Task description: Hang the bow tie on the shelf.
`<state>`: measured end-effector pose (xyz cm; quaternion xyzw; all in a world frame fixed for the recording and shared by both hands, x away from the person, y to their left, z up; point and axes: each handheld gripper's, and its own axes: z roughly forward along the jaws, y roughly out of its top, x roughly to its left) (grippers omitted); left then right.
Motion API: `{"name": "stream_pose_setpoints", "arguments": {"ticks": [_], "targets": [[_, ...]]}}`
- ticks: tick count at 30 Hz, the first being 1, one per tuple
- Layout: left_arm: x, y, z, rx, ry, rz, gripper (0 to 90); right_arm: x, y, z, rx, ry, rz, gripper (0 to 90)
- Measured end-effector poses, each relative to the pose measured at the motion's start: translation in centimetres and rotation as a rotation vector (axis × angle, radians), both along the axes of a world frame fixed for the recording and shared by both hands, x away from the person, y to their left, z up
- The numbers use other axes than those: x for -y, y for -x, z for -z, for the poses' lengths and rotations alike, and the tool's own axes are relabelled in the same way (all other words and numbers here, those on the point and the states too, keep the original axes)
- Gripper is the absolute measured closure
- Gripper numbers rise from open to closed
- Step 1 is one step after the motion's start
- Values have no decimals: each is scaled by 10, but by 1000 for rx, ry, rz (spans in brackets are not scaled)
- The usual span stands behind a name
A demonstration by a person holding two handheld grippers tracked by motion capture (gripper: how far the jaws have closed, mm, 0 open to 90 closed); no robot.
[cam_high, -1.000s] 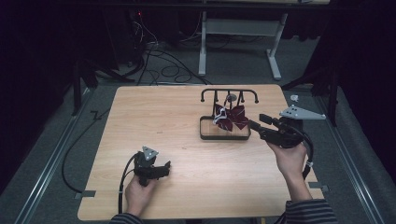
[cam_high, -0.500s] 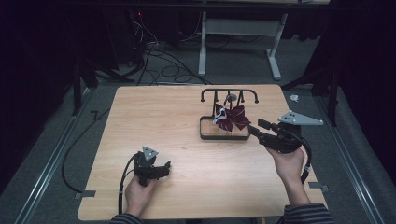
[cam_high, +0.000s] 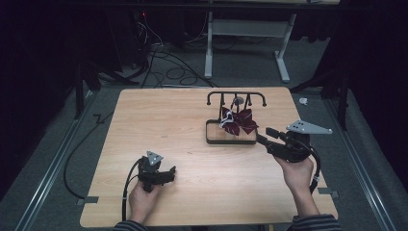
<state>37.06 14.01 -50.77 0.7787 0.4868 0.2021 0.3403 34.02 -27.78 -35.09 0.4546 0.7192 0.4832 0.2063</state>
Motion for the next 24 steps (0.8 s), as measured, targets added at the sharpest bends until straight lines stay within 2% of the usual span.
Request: {"name": "stream_pose_setpoints", "arguments": {"ticks": [19, 24], "targets": [[0, 0, 0, 0, 0, 0, 154, 3, 6, 18, -40, -14, -2, 521], [0, 0, 0, 0, 0, 0, 154, 0, 5, 26, -67, -16, -5, 521]]}}
